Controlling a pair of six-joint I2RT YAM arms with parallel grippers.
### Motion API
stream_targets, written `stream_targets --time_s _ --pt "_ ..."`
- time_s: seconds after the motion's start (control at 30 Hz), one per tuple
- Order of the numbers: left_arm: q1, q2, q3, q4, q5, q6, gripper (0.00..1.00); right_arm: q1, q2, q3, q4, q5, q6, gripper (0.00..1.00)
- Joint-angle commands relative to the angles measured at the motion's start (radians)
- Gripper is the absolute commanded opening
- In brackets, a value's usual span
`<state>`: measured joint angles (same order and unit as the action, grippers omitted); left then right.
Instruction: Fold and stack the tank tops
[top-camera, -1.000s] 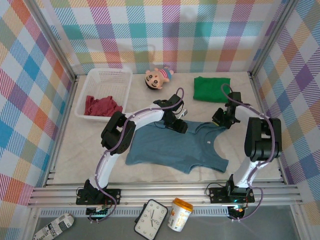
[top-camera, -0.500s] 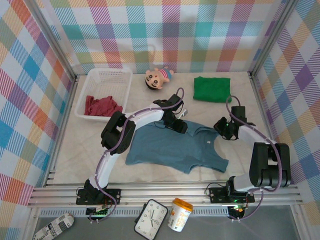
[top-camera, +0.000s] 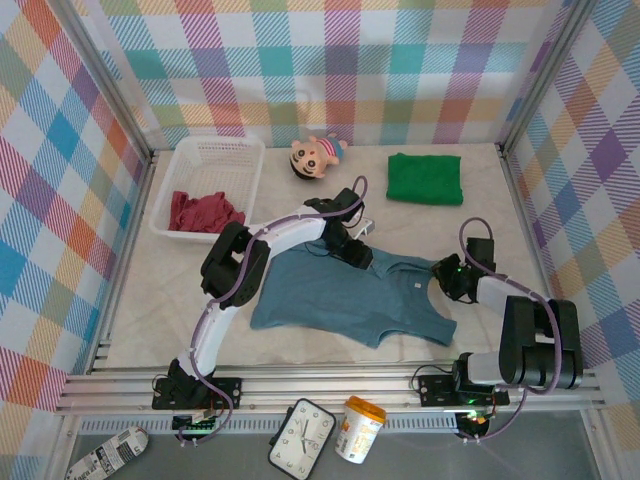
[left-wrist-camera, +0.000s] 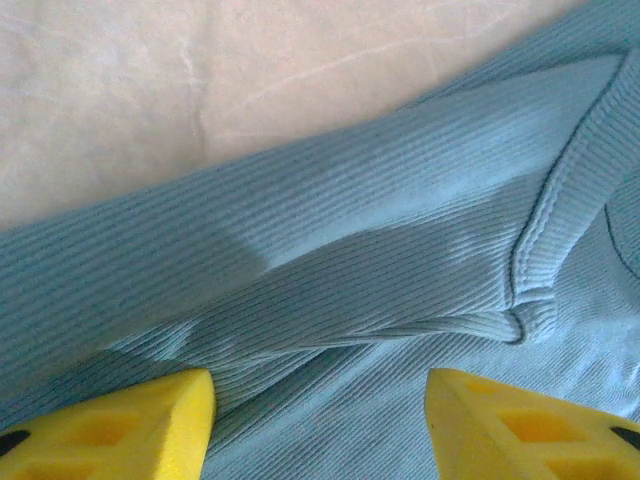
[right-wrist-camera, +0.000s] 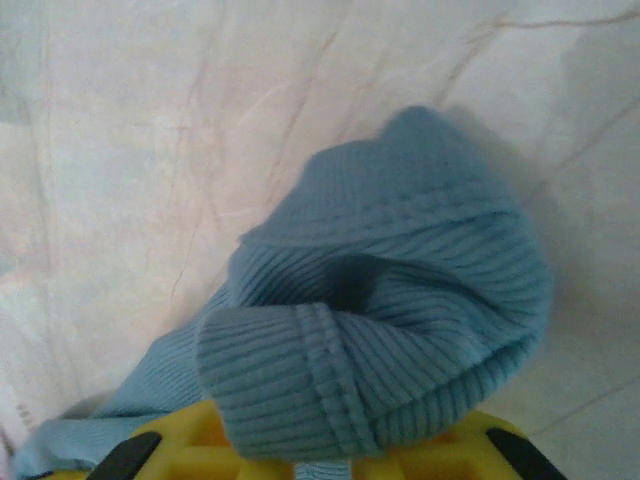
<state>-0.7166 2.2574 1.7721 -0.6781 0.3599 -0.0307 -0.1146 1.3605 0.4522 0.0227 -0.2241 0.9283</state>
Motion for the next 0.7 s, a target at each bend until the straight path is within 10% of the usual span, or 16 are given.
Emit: stream_targets --time_s 0.0,0.37,0.67 --pt "0.016 -0.004 -0.004 -0.117 0.003 0.026 0.59 -0.026 0.0 -0.021 0.03 -0.014 0.03 0.24" --pt "0.025 -0.008 0.037 -0.152 0.064 0.03 0.58 -0.186 -0.08 0.043 -0.185 -0.063 -0.073 0.24" --pt "0.041 -0.06 0.07 -0.198 0.066 0.028 0.58 -0.12 -0.135 0.103 -0.125 -0.192 -0.055 0.21"
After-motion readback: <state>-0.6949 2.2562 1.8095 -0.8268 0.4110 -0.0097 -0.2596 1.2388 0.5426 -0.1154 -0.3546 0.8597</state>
